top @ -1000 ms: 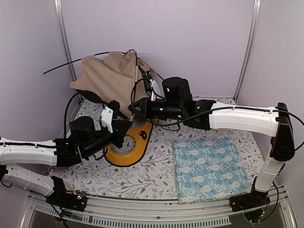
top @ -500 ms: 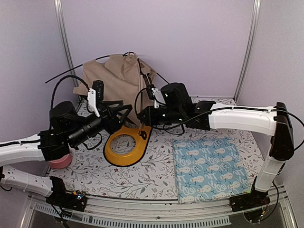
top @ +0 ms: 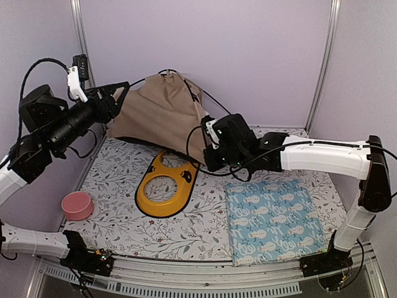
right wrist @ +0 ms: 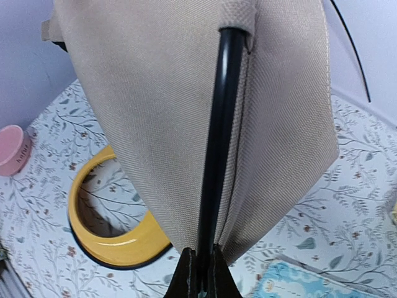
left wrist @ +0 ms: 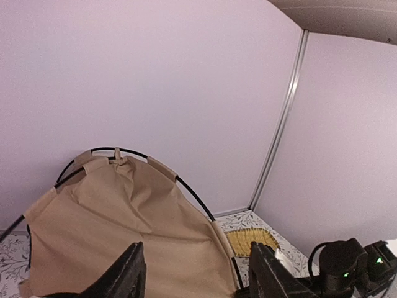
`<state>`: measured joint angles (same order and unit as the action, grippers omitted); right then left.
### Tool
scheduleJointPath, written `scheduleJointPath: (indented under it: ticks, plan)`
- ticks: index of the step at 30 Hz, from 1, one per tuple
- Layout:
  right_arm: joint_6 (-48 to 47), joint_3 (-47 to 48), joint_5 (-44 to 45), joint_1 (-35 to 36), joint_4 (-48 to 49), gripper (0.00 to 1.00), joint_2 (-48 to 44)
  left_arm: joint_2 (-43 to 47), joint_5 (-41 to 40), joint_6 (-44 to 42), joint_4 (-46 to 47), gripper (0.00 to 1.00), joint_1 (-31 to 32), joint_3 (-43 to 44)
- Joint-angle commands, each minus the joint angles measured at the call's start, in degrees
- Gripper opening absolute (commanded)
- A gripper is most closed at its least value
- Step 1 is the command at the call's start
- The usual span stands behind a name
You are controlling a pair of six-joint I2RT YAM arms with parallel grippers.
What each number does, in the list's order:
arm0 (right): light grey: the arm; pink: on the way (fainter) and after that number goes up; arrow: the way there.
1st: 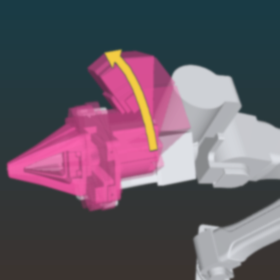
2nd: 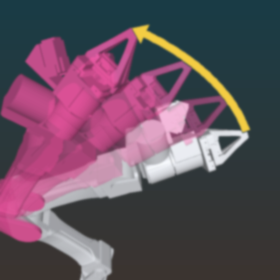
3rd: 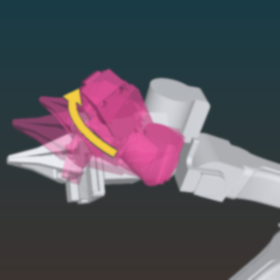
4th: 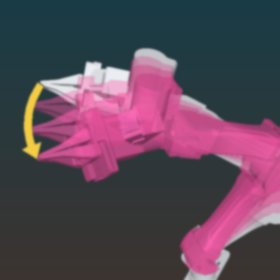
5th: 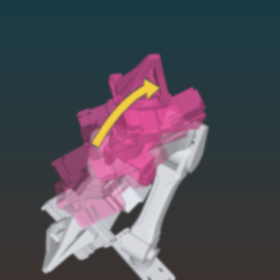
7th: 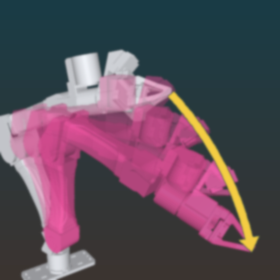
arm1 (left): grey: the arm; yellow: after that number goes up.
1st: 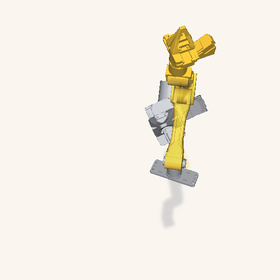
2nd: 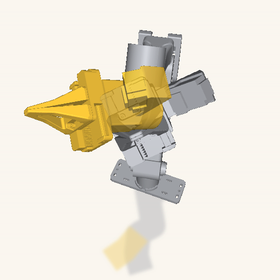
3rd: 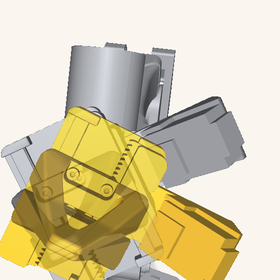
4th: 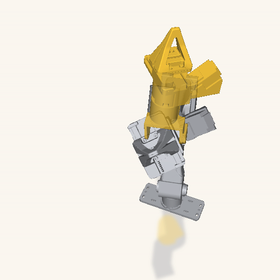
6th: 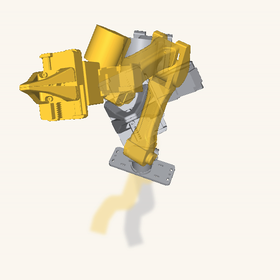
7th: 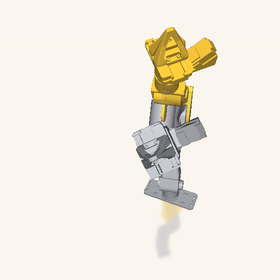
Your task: Set up the pet tent
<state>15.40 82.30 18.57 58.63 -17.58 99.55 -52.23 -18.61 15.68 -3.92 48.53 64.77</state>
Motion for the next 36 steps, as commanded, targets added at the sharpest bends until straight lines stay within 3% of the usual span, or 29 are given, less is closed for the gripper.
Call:
scheduleJointPath:
  ticks: [1, 7, 11, 18, 23, 30, 36]
  plan:
    - [-10.43, -5.83, 11.0, 0.61, -0.52, 0.0, -6.68, -1.74, -0.45, -2.01, -10.02, 0.58, -4.07, 5.81]
    - [-11.7, -17.44, 9.84, -1.77, 2.52, 0.0, -13.75, -6.32, 5.94, -2.48, -19.56, 0.6, -12.46, 12.87]
    - [-8.44, -22.46, 6.93, -4.33, 2.73, 0.09, -17.88, -8.97, 14.36, -3.28, -24.23, 0.61, -19.38, 14.54]
    - [-5.55, -25.43, 3.14, -5.16, 2.96, 0.57, -22.62, -13.11, 26.27, -4.53, -26.61, 0.59, -26.25, 11.0]
    - [-4.32, -24.34, -0.71, -5.27, 2.3, 0.79, -25.8, -14.42, 30.42, -5.78, -27.01, 0.56, -26.6, 9.77]
    - [-2.92, -20.39, -5.86, -5.35, 2.44, 0.96, -26.62, -14.05, 30.41, -9.33, -29.12, 0.56, -26.65, 6.25]
    - [-2.11, -13.93, -15.82, -12.56, 2.79, 0.98, -21.52, -15.77, 31.17, -10.38, -28.22, 0.56, -26.58, 4.3]
